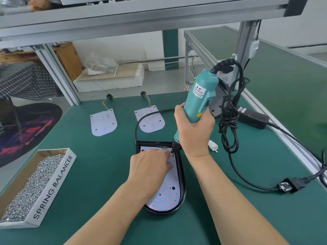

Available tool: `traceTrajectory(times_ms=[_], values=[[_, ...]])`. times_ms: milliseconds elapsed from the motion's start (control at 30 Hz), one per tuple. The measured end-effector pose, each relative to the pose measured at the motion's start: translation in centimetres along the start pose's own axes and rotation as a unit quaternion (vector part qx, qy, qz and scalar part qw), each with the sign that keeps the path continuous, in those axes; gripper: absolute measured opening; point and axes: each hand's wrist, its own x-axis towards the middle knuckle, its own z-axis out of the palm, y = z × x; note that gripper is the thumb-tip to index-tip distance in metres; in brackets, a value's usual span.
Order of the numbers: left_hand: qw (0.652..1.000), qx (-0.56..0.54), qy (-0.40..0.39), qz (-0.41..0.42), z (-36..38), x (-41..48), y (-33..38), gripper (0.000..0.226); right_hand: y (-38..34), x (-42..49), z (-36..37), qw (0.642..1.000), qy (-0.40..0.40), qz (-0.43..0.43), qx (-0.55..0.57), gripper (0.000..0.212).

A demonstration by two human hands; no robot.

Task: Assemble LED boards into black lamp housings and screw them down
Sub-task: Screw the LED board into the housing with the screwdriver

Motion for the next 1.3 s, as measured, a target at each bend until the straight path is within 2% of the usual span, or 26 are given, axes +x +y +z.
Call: traceTrajectory(times_ms=[267,400,467,533,633,700,733,767,833,867,900,933,1000,1100,1300], values=[[1.000,0.004,0.005,0.004,0.2,-0.1,0.0,0.016,0.2,0.0,0.5,0.999,-0.019,0.036,-0.017,0.033],[1.000,-0.011,-0.014,-0.002,-0.2,-0.2,0.1,0.013,-0.3,-0.3,-0.3,0.998,-0.014,0.058,-0.009,0.028],[1.000,-0.025,-0.018,-0.004,-0.3,-0.2,-0.1,0.015,-1.6,-0.1,-0.9,0.998,-0.009,0.056,0.024,0.022],[0.999,-0.030,-0.029,-0.005,-0.6,-0.1,-0.2,0.024,-3.4,0.6,-1.6,0.995,0.031,0.040,0.082,0.016],[0.993,-0.096,-0.061,-0.011,-1.6,-0.3,-0.2,0.021,-5.8,1.5,-2.7,0.987,0.086,0.029,0.136,0.016],[0.979,-0.199,-0.045,-0.023,-2.4,-0.6,-0.4,0.019,-6.5,1.1,-3.6,0.981,0.112,0.051,0.147,0.017],[0.955,-0.290,-0.032,-0.054,-2.8,-0.9,-0.6,0.018,-6.7,0.8,-4.1,0.978,0.130,0.066,0.150,0.018],[0.909,-0.404,-0.035,-0.099,-3.4,-1.2,-1.0,0.020,-6.9,0.4,-4.4,0.974,0.148,0.081,0.153,0.018],[0.755,-0.631,-0.075,-0.161,-4.2,-2.1,-1.4,0.031,-7.0,-0.5,-5.0,0.965,0.176,0.113,0.158,0.017],[0.688,-0.700,-0.087,-0.173,-4.5,-2.6,-1.5,0.034,-7.1,-0.9,-5.2,0.960,0.187,0.127,0.162,0.017],[0.644,-0.738,-0.090,-0.180,-4.6,-3.0,-1.6,0.036,-7.2,-1.4,-5.4,0.956,0.197,0.138,0.166,0.017],[0.617,-0.760,-0.090,-0.183,-4.6,-3.6,-1.6,0.036,-7.3,-1.9,-5.4,0.953,0.204,0.145,0.169,0.017],[0.587,-0.783,-0.081,-0.190,-4.4,-4.6,-1.6,0.031,-7.8,-2.8,-5.5,0.950,0.207,0.155,0.175,0.018],[0.566,-0.798,-0.075,-0.193,-3.9,-5.6,-1.4,0.021,-8.7,-3.5,-5.3,0.948,0.208,0.156,0.185,0.024],[0.571,-0.794,-0.061,-0.197,-3.5,-6.4,-0.9,0.016,-10.2,-3.9,-5.4,0.948,0.199,0.153,0.197,0.021]])
